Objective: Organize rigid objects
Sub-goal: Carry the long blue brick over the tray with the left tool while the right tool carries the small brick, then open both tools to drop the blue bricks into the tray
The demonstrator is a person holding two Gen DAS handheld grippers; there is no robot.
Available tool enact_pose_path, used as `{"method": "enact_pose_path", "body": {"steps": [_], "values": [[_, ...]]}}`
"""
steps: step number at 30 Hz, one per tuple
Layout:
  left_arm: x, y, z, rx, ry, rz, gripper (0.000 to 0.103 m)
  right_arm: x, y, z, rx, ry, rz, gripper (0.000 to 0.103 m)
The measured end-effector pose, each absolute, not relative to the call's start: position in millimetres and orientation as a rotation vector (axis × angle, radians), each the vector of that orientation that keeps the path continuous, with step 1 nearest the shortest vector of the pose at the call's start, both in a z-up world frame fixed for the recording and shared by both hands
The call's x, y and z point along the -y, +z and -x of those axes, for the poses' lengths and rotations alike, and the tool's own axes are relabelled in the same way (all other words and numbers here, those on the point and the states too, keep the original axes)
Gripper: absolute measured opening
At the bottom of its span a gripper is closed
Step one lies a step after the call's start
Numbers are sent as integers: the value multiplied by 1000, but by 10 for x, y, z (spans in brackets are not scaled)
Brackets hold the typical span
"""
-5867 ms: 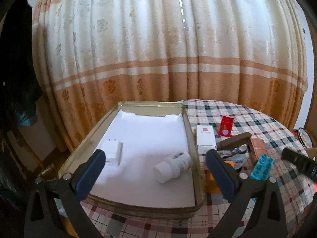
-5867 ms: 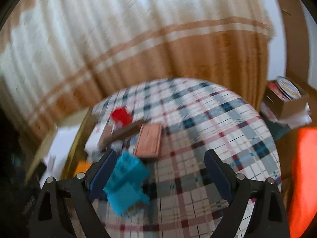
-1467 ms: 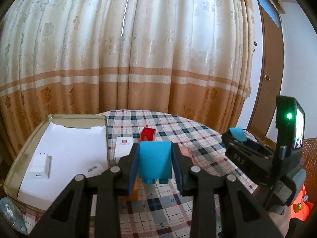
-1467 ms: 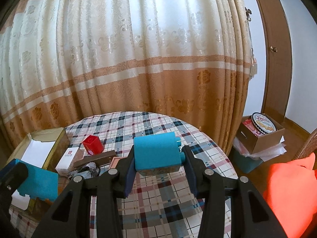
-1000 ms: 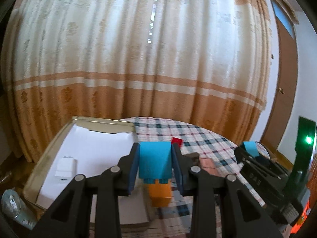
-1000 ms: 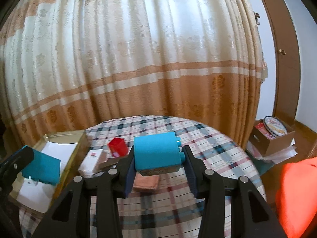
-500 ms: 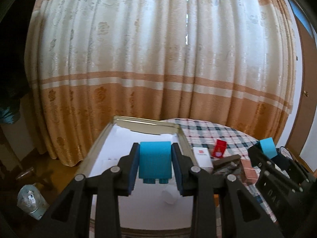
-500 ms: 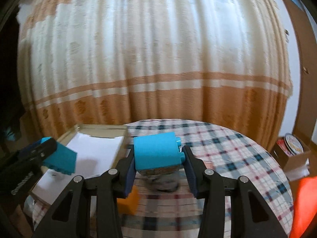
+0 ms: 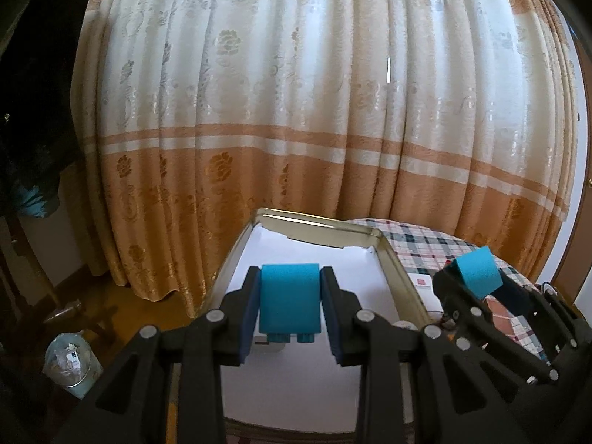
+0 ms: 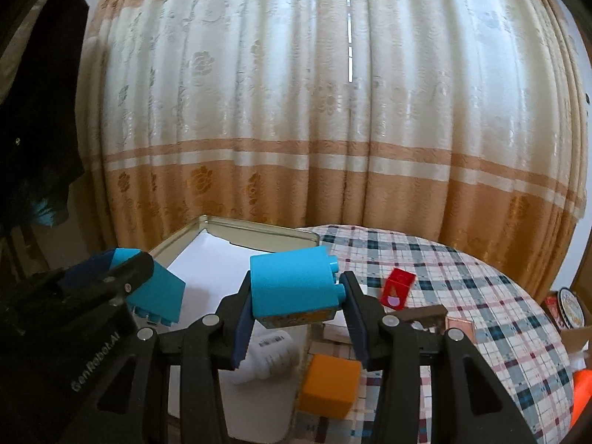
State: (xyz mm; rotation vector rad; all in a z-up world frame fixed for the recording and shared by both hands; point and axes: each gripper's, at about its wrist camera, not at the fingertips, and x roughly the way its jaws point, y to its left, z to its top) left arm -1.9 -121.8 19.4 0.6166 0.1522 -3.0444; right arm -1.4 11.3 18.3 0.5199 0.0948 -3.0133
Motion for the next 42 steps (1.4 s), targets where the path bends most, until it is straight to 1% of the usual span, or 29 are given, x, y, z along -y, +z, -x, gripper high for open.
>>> {"method": "enact_pose_path", "body": {"steps": [3,8,15,27,29,31,32,33,34,35,37,38,39,40,42], "values": [[1238,162,60,-156,-3025,-641,32,-75,172,72,-100,-2988,-548,47],[1242,137,82,-149,-3011,-651,31,-77,127,198,-58,-2960,-627,47],[1260,136,83,-147,-2997,-646,32,-39,91,245,-63,-2919,-667,47],[1280,142,172,-134,-2968,-676,33,-46,13,386,-12,-2827,-752,47],[1288,143,187,-137,-2952,-687,40,-60,6,396,3,-2823,-759,47],[1312,154,181,-133,-2895,-667,65,-85,6,391,21,-2835,-759,48],[1327,154,168,-137,-2878,-655,70,-105,8,385,35,-2838,-755,48],[1360,158,155,-147,-2861,-637,78,-126,9,379,52,-2837,-752,51],[1387,160,148,-158,-2854,-632,83,-160,9,378,78,-2837,-749,57],[1425,163,142,-179,-2846,-627,85,-182,6,380,95,-2838,-751,60],[1480,169,135,-211,-2827,-622,97,-225,7,374,132,-2836,-749,67],[1489,170,124,-219,-2827,-615,99,-250,11,368,149,-2837,-742,69],[1502,180,106,-232,-2834,-600,101,-285,19,352,170,-2844,-729,73],[1502,188,96,-235,-2839,-593,102,-315,26,332,185,-2856,-717,76],[1467,211,86,-217,-2854,-586,102,-358,49,304,205,-2876,-694,79]]}}
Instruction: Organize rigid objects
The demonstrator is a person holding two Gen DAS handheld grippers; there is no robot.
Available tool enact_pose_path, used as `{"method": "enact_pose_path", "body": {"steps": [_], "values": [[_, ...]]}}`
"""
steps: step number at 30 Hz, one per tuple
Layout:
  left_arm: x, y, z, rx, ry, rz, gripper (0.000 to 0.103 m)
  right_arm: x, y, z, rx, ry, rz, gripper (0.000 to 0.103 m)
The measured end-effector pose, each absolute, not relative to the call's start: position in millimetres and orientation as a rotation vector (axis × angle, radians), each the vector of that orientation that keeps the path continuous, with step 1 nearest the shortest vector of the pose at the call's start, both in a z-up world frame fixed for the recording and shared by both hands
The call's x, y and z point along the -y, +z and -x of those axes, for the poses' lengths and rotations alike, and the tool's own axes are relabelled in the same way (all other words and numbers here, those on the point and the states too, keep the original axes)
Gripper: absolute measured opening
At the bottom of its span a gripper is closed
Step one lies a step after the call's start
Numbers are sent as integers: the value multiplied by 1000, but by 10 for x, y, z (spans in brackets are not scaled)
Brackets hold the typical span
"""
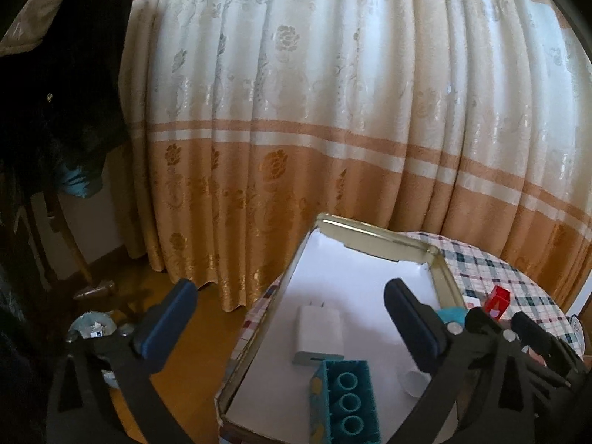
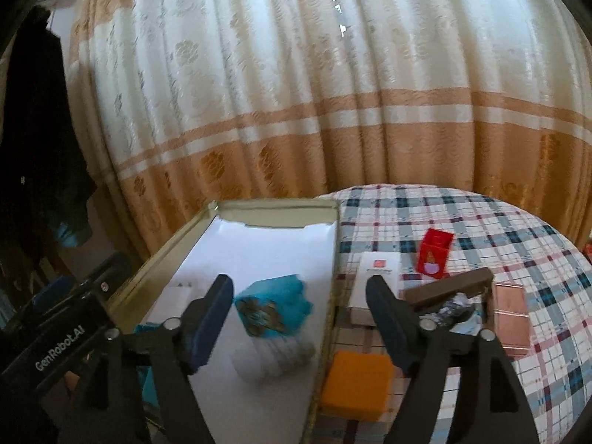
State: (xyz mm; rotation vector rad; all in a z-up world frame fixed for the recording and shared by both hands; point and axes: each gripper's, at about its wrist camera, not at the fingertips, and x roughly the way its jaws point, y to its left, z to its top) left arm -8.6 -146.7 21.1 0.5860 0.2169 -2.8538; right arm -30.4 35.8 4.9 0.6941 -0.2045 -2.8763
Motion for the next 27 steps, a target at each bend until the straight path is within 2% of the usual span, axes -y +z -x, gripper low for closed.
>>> {"method": "enact_pose_path", "body": {"steps": [8,12,27], "values": [[1207,288,61,-118,-2888,-575,103,-636,144,154,247,-3025,-600,82],[1081,278,70,-99,-2891,-596,103,-715,180,88,176,-3084,-555,82],[746,156,0,-32,-2913,-628,103,-1039,149,36,333,-3148,-595,83]]}}
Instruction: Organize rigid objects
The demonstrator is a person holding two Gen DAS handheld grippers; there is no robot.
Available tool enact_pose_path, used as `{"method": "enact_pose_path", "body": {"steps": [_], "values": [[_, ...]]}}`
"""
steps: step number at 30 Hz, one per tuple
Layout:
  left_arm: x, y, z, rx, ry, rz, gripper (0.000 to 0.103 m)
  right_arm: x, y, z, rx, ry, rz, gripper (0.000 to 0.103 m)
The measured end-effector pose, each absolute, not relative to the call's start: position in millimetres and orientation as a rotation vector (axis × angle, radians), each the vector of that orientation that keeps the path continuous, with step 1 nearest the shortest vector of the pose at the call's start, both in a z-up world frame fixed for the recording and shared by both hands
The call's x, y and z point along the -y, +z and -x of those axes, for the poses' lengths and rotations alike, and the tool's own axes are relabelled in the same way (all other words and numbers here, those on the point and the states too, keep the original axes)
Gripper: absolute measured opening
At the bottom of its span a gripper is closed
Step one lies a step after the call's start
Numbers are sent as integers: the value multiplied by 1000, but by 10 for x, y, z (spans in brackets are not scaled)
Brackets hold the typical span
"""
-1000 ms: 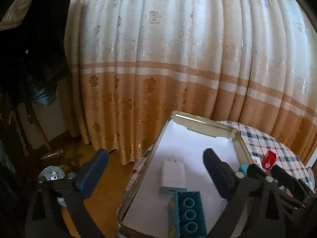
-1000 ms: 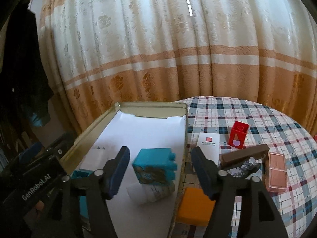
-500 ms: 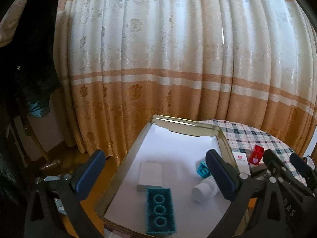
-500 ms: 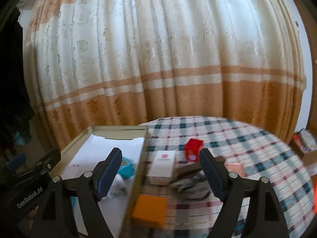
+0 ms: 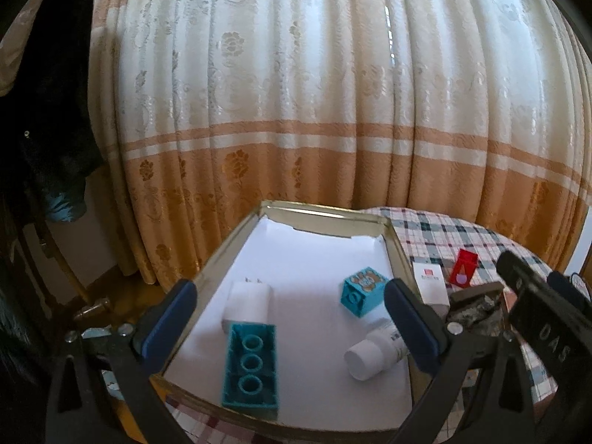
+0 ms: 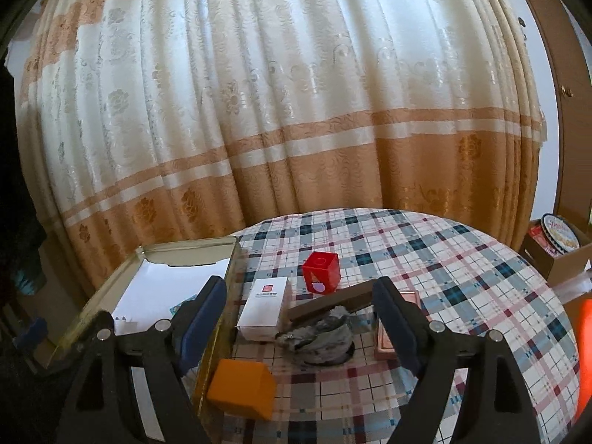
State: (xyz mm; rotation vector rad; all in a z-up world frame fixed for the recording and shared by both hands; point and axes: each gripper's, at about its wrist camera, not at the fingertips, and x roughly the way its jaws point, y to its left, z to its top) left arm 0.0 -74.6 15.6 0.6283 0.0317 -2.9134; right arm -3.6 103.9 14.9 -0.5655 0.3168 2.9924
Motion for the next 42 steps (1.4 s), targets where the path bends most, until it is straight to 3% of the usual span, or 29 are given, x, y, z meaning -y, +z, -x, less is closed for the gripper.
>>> {"method": "enact_pose_path", "body": {"steps": [15,20,42], "values": [[606,133,-17,11,-2933,-673,103,-1273,142,-10,-337,2918,581,83],[587,134,-41,25,-2940,-665,103,-1495,111,-63,-493,2888,574,83],[116,130,-136,192,-3059,-713,103,-2202,-20,-168,-581,2719,693,83]]}}
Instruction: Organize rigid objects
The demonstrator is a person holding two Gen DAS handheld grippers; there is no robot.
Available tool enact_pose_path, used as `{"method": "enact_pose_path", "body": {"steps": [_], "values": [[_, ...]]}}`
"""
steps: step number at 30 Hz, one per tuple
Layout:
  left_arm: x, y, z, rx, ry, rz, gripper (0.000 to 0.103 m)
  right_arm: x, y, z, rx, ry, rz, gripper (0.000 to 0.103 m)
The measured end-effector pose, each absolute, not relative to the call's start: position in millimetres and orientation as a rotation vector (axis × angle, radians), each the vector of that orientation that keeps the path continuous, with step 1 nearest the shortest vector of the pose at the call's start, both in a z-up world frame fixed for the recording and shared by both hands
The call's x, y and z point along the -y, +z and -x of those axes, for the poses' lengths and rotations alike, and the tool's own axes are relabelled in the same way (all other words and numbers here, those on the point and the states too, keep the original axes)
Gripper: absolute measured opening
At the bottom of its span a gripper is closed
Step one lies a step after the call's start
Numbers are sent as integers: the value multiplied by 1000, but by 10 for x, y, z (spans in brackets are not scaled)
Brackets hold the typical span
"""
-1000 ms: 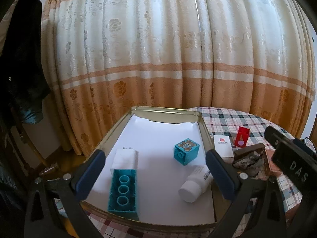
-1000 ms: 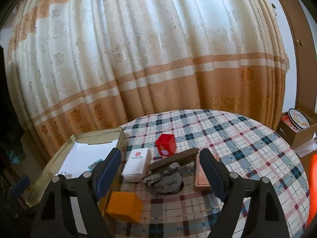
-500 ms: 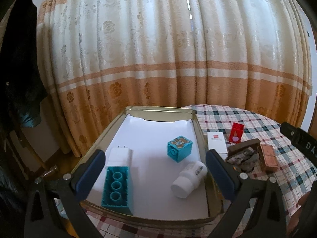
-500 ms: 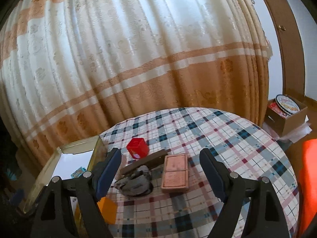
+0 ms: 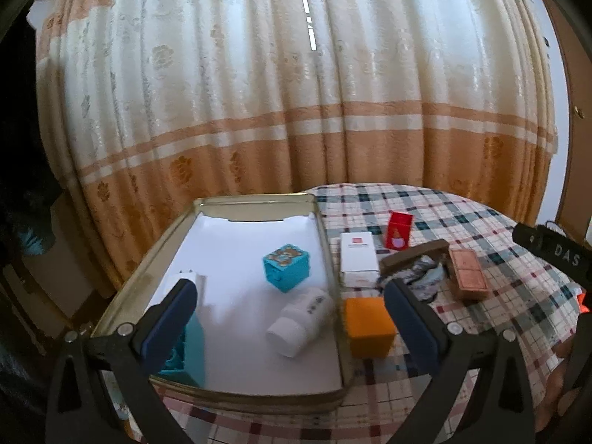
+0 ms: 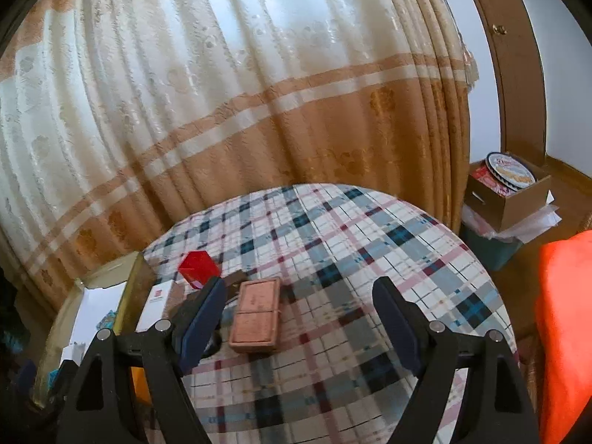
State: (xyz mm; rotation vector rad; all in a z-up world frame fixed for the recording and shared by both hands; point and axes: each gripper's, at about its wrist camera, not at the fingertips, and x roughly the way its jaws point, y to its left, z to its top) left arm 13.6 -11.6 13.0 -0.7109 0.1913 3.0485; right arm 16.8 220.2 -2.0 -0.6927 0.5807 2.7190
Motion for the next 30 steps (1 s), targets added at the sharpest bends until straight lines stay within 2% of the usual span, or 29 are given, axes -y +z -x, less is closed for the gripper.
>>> {"method": "enact_pose_path", "body": {"steps": [8,17,23,30], "values": [[19,109,-164,-245,2992,758,103,-2338,-141,-72,-645,2669,832,83],[113,84,-140,-215,2998,803,103,-1868,-35,-14,-368,2843,881,83],[-82,132,-172,-266,2920,770,103,-2097,-113,-3,-514,2787,909,83],[-655,65,-110,-537,2883,780,102,-2403,-160,-52,-605,2722,888,83]]}}
